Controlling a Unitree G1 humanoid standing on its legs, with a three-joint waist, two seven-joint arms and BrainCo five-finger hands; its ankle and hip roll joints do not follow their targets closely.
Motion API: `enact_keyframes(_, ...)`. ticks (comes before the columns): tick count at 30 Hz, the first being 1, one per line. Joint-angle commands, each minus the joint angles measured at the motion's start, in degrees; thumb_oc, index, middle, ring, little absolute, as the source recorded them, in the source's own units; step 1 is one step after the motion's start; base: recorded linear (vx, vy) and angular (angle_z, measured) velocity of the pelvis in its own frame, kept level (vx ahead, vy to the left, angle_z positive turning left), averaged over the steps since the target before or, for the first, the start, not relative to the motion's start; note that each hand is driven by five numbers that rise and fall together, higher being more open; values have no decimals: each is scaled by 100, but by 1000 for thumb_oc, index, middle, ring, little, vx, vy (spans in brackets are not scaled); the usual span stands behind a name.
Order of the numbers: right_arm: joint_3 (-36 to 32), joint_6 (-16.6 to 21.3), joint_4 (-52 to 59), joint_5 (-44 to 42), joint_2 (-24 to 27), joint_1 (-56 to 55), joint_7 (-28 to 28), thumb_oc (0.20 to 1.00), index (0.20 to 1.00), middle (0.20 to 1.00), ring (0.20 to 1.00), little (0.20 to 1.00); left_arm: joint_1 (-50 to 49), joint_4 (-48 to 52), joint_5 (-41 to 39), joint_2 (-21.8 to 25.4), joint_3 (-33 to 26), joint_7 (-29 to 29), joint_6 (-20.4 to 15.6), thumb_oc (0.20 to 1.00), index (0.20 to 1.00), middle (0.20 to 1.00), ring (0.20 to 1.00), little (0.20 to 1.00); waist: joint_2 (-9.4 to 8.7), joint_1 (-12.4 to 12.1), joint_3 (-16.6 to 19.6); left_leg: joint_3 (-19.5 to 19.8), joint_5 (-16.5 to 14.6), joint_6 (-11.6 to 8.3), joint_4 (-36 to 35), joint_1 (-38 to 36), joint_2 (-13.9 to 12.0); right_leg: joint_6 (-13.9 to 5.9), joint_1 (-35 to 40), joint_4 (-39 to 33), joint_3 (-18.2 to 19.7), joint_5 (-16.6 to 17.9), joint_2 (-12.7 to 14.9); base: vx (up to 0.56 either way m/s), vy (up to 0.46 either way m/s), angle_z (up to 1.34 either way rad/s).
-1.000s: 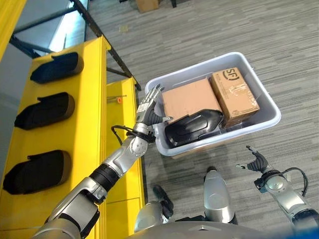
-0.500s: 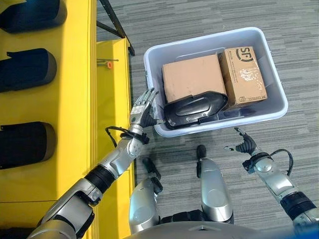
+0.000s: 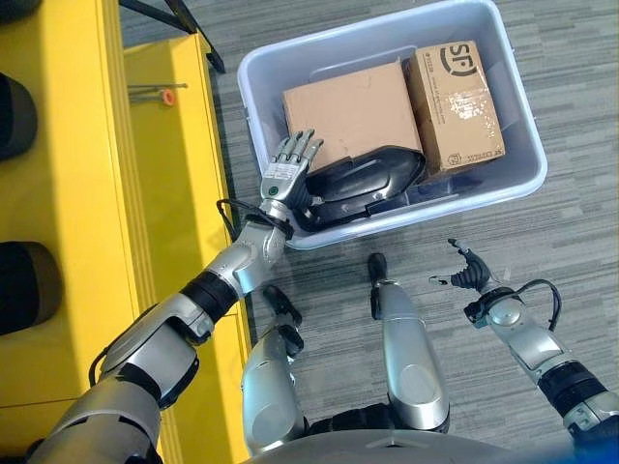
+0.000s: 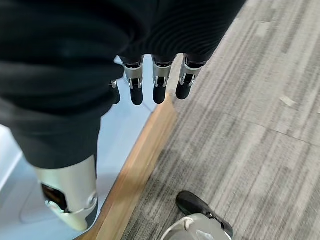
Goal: Move parts from the plastic box to the shelf.
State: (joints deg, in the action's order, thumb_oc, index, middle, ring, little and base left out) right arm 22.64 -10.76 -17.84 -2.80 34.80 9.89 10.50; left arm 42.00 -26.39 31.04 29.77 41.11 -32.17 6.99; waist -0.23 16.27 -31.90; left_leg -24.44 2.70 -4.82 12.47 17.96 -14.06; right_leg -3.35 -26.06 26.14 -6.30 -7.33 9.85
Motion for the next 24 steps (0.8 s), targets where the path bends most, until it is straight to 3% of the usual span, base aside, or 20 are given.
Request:
enact_keyframes(1, -20, 73, 136, -223, 65, 55, 223, 1000, 1000, 1000, 1000, 1000, 56, -83, 144, 74, -34, -47, 134, 1000, 1000, 1000, 1000, 1000, -267, -89, 210, 189, -654, -108, 933, 326, -254, -205, -86, -68, 53, 8, -68, 0, 0, 0)
enact_keyframes(9, -33, 149, 37, -362, 45, 34, 287, 1000, 1000, 1000, 1000, 1000, 467, -787, 241, -120, -82, -430, 647, 1000, 1000, 1000, 1000, 1000, -353, -4, 210, 172, -779, -72, 1184, 880, -257, -215, -646, 11, 165, 81, -122, -7, -17, -2)
enact_keyframes(17, -35, 209, 81, -528, 63, 94, 393, 1000, 1000, 1000, 1000, 1000, 877, -1507, 94, -320, -117, -409, 1097, 1000, 1000, 1000, 1000, 1000, -412, 99, 210, 239, -851, -70, 1412, 1414, -266, -211, -1185, 109, 248, 155, -151, -19, -4, -1)
enact_keyframes(18, -49, 210, 76, -533, 58, 80, 436, 1000, 1000, 1000, 1000, 1000, 889, -1895, -451, -467, -318, -685, 1090, 1000, 1000, 1000, 1000, 1000, -452, 135, 210, 233, -874, -58, 1490, 1562, -275, -204, -1339, 110, 266, 186, -167, -28, -2, -6)
enact_keyframes(24, -110, 302, 16, -529, 77, 9, 454, 1000, 1000, 1000, 1000, 1000, 1179, -2217, -175, -435, -462, -862, 1064, 1000, 1000, 1000, 1000, 1000, -521, 196, 210, 245, -946, -40, 1686, 2003, -293, -179, -1794, 165, 251, 261, -216, -38, -8, -9)
